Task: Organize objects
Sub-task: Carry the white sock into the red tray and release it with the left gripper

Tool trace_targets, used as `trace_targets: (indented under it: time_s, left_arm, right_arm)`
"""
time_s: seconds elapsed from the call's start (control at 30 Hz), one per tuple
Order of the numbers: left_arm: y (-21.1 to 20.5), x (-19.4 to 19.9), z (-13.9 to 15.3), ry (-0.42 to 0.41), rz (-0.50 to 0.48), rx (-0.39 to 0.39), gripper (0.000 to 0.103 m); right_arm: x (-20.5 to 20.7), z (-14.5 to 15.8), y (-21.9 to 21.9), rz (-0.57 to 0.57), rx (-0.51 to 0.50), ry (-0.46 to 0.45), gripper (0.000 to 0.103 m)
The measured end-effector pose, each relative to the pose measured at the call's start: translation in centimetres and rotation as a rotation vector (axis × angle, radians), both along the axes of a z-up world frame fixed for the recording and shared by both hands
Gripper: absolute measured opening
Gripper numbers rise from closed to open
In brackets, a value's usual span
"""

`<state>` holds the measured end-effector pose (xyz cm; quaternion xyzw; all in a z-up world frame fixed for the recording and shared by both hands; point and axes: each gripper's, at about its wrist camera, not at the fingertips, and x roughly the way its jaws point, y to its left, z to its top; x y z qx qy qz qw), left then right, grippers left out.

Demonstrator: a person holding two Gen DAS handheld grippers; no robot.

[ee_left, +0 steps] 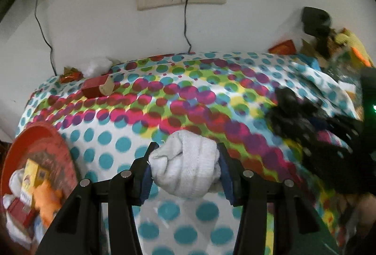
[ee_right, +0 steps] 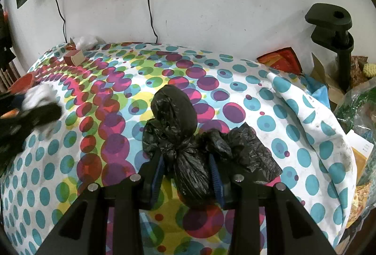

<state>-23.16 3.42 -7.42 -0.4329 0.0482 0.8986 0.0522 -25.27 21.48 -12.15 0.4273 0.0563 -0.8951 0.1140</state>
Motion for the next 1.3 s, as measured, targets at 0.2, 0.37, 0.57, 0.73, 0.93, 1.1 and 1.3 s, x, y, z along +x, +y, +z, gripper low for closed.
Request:
trace_targets:
  time_s: [0.2, 0.37, 0.57, 0.73, 0.93, 1.1, 1.3]
  left_arm:
    - [-0.3, 4.3, 1.6, 0.012, 0.022, 0.038, 0.046]
    - [-1.9, 7.7, 2.9, 0.028, 0.041, 0.037, 0.046]
    - [-5.0, 10.9, 4.7, 0.053, 0.084, 0.030, 0.046]
    - [-8.3, 12.2, 6.3, 0.085, 0.139, 0.012, 0.046]
    - [-13.1, 12.8, 7.7, 0.110, 0.227, -0.004, 0.046]
    - [-17.6, 12.6, 7.9, 0.106, 0.318, -0.002, 0.046]
    - [-22.0, 11.7, 7.4, 0.087, 0.402, -0.013, 0.046]
  right_arm:
    - [0.0, 0.0, 0.0, 0.000, 0.001, 0.000, 0.038]
    - [0.0, 0.0, -0.1, 0.000, 0.002, 0.000, 0.038]
    - [-0.1, -0.1, -0.1, -0.001, 0.005, 0.001, 0.038]
    - [0.0, 0.0, -0.1, -0.001, 0.014, 0.003, 0.038]
    - [0.1, 0.1, -0.1, -0.001, 0.021, 0.005, 0.038]
    - [0.0, 0.1, -0.1, -0.001, 0.019, 0.004, 0.038]
    - [0.0, 0.1, -0.2, -0.002, 0.018, 0.004, 0.038]
